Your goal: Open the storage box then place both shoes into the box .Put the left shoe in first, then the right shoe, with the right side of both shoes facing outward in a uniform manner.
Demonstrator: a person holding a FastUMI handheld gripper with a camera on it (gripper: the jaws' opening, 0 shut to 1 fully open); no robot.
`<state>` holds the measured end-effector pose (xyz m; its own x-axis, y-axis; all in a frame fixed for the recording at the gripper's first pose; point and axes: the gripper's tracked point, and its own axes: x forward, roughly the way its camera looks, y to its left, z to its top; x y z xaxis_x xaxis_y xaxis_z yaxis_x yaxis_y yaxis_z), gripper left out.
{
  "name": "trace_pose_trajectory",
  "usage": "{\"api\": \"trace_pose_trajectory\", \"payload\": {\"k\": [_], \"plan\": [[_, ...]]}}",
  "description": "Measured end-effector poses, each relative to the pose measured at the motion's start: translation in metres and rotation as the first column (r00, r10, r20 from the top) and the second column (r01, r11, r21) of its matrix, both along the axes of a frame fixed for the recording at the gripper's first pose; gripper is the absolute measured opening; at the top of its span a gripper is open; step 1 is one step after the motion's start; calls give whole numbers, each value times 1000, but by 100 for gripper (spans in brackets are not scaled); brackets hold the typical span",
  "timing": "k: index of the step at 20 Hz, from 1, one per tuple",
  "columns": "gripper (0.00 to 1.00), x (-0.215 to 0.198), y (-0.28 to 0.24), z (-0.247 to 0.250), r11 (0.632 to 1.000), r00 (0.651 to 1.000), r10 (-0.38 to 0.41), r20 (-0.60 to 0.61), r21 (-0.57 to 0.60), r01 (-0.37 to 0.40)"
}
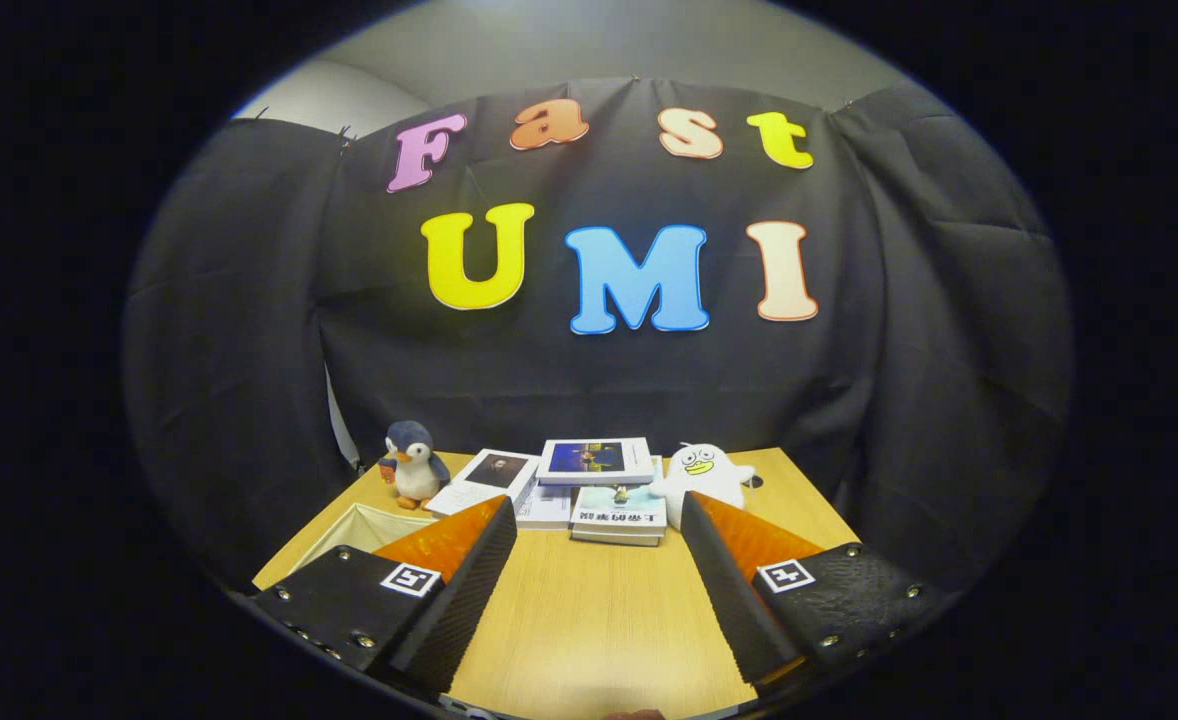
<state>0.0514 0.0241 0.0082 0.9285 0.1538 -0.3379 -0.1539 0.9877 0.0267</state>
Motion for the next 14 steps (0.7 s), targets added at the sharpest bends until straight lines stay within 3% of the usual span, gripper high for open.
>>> {"api": "trace_pose_trajectory", "payload": {"k": [6, 14], "plan": [[99, -6, -29, 19, 998, 992, -48, 116, 42, 43], [99, -7, -34, 32, 998, 982, -44, 186, 49, 36]]}}
